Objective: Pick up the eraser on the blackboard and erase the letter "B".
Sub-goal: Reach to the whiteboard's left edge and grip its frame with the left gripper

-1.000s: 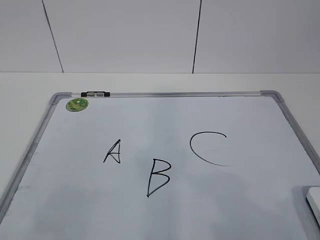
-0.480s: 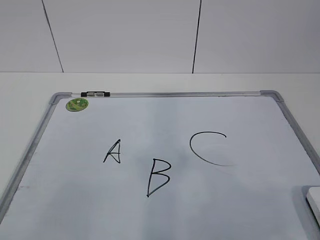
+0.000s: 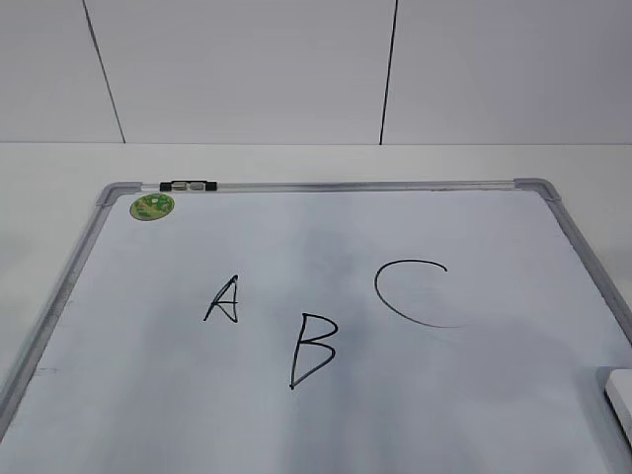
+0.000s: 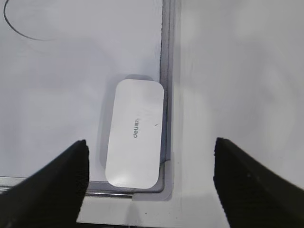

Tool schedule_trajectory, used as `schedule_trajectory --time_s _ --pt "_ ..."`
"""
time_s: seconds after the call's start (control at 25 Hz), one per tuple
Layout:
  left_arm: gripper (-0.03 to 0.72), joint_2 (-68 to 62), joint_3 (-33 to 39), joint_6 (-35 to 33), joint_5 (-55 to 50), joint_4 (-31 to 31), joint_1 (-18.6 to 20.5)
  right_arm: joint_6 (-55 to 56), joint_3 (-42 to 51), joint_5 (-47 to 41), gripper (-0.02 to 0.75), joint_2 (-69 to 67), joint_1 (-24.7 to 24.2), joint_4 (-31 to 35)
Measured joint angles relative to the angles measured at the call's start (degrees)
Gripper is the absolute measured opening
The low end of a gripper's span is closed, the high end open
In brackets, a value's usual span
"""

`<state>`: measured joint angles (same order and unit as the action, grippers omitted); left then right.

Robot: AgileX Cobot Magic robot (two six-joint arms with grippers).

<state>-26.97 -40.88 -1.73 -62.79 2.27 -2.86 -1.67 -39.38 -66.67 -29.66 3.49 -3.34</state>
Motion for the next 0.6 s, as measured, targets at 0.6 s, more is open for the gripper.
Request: schedule_trajectory --time_s 0.6 --pt "0.466 -31.4 -1.3 0.0 11.6 7.6 0.0 0.5 0.0 0.8 0.617 -6.1 0.0 0.7"
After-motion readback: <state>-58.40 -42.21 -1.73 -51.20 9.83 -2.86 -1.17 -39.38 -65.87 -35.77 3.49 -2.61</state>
